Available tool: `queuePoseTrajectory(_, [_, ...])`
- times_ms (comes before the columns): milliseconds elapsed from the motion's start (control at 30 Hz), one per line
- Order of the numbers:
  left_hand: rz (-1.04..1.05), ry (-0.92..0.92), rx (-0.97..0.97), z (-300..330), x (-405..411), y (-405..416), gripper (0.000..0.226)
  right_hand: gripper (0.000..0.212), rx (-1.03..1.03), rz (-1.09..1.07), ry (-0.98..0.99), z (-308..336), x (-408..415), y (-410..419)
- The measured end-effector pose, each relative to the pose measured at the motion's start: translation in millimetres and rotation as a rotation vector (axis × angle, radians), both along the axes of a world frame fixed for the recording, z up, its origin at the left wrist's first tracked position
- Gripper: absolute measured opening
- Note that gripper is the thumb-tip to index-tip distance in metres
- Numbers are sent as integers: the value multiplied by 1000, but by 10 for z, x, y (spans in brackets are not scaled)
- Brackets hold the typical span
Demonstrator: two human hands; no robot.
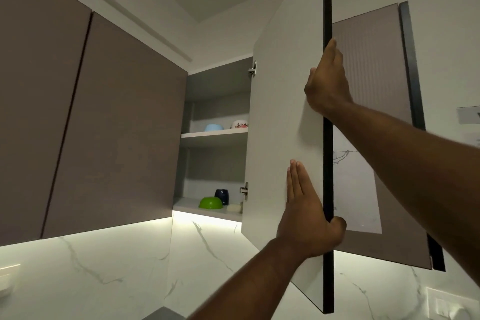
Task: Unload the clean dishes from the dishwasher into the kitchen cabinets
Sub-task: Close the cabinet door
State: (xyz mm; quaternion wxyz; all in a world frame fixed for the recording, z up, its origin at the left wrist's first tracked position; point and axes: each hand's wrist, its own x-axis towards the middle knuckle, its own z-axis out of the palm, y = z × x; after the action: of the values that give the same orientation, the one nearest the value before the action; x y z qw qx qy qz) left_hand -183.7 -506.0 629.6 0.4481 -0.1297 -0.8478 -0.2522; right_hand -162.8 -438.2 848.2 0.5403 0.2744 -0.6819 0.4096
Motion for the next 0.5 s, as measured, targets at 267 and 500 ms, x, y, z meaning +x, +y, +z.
queuePoseTrajectory(267, [-94, -1, -13, 34, 479, -601, 110, 84, 4, 20, -48, 49, 471, -554])
queuePoseTrajectory(500, [-61, -46, 16, 16, 791, -1287, 100, 89, 38, 91, -62, 35, 791, -1186])
